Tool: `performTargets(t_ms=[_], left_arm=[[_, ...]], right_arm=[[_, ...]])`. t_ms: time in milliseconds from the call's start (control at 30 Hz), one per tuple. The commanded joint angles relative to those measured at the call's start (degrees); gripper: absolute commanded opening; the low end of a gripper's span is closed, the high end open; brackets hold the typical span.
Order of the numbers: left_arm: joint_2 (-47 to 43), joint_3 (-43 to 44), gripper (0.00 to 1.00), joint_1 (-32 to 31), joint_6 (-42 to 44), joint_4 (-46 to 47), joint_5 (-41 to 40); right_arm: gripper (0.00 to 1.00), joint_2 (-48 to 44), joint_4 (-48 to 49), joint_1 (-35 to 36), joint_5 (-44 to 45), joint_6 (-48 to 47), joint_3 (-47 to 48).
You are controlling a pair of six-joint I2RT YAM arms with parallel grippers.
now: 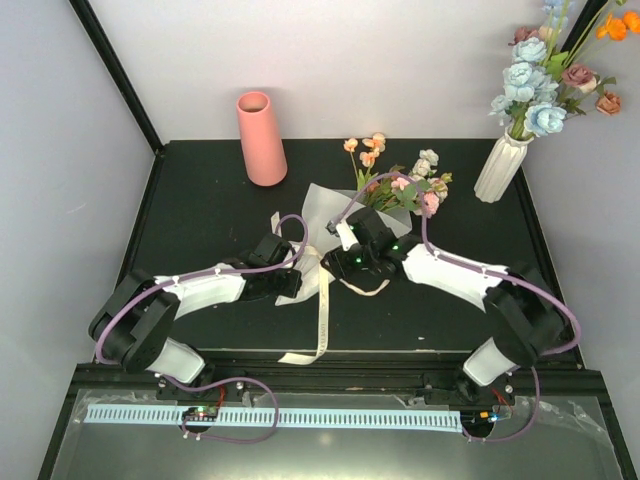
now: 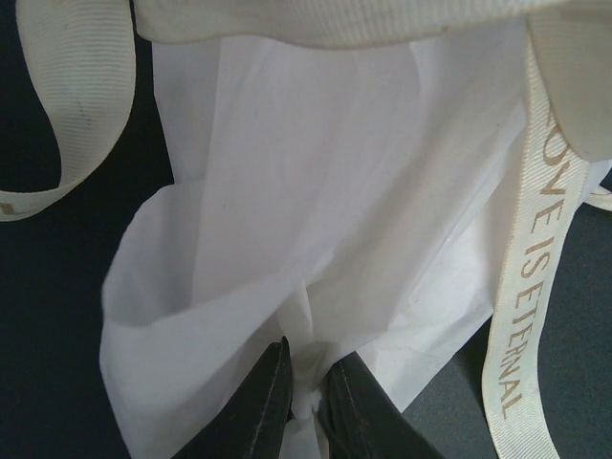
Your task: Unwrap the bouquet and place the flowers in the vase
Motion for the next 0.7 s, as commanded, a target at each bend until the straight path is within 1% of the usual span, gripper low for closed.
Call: performTargets(t_ms=[0, 100, 233, 300, 467, 533, 667], left_arm=[[-1.46, 0.6, 0.13, 0.4, 1.11, -2.11, 0.27], [-1.31, 0.65, 0.13, 0.4, 1.11, -2.12, 0.25], [-1.27, 0.93, 0.13, 0.46, 1.1, -2.47, 0.23], [-1.41, 0.95, 0.13, 0.42, 1.1, -2.55, 0.16], [-1.42, 0.96, 0.13, 0.4, 0.93, -2.66, 0.07], [-1.52, 0.95, 0.13, 0.41, 0.95, -2.66, 0.07], [-1.71, 1.04, 0.13, 0.43, 0.99, -2.83, -0.23]], right_arm=[[0.59, 5.06, -1.49, 0.22, -0.61, -5.49, 3.36], [0.58, 7.49, -1.19, 0.3, -1.07, -6.39, 4.24], [0.52, 9.0, -1.05, 0.28, -1.52, -6.98, 4.65], [0.45, 9.66, -1.0, 0.32, -2.01, -7.18, 4.54], [0.09, 10.07, -1.94, 0.3, -1.33, -7.18, 4.39], [0.02, 9.36, -2.39, 0.31, -0.31, -7.06, 4.09], [0.01, 7.32, -4.55, 0.31, 2.3, -6.18, 3.44]])
